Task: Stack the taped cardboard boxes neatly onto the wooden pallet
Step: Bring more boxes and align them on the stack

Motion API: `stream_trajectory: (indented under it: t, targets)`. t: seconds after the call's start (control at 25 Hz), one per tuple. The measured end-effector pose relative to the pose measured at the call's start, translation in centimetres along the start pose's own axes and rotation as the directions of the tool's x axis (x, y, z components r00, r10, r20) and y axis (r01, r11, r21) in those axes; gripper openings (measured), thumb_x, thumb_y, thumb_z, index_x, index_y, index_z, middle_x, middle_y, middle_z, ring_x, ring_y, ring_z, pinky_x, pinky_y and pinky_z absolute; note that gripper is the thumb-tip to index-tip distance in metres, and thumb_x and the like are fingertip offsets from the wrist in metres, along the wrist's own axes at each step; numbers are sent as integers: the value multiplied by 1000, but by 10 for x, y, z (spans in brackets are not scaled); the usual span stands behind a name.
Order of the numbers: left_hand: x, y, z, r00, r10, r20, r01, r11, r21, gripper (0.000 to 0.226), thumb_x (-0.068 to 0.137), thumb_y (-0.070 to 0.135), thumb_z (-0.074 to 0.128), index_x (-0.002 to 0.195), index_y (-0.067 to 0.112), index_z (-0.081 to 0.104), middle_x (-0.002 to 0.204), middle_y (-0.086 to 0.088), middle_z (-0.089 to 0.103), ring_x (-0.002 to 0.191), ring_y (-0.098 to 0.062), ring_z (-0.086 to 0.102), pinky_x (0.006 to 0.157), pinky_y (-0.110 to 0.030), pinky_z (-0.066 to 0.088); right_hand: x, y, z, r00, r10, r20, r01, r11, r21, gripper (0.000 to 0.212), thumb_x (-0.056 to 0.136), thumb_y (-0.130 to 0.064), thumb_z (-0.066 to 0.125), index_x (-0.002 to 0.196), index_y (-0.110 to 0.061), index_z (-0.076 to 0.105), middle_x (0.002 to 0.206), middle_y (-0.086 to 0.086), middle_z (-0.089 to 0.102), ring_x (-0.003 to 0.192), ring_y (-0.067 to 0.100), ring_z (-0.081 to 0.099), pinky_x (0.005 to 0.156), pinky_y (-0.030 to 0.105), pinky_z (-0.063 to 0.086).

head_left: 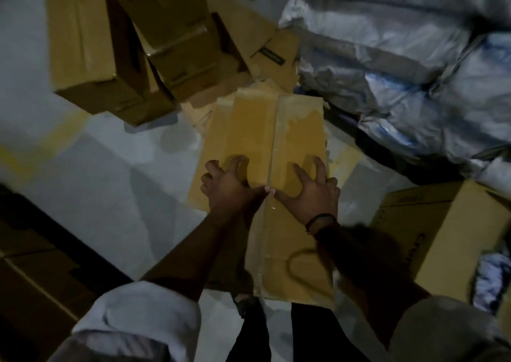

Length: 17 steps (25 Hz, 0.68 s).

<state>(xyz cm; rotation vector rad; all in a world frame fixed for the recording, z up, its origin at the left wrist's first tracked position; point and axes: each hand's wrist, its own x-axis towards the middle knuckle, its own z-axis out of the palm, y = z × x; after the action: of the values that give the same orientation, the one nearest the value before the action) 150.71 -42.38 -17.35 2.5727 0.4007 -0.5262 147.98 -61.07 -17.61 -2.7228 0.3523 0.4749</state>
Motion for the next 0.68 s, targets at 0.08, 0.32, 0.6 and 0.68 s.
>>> stream_trajectory:
  t: [0.08,0.32,0.6,0.68]
  targets:
    - [-31,-14,-39,999,3,-40,-5,999,-49,103,58,79,80,145,44,38,146,-14,22,129,-46,34,110,-54,32,-39,-35,-23,998,-33,-47,32,999,-22,92,69,-94,46,146,-44,44,164,-3,8,128,43,38,105,51,35]
    - [-130,-63,-132,955,15,-295,-40,996,-77,108,63,70,83,152,42,28,145,-14,22,125,-42,35,106,-51,36,-153,-119,-67,974,-164,-155,165,986,-10,83,74,-82,58,146,-46,42,165,-7,2,132,44,30,108,47,31]
    - [-244,-126,-179,829,-146,-540,70,985,-158,111,64,73,76,154,36,23,144,-16,23,123,-40,34,105,-53,35,-245,-183,-79,900,-394,-186,387,919,-78,76,74,-76,61,142,-46,45,164,-6,4,132,45,30,110,52,30]
    - [-281,-144,-182,787,-219,-578,125,972,-197,112,64,74,75,155,35,22,145,-18,22,125,-42,34,105,-55,35,-274,-193,-79,863,-476,-167,464,879,-107,74,75,-75,61,141,-46,45,164,-4,6,131,44,31,109,50,29]
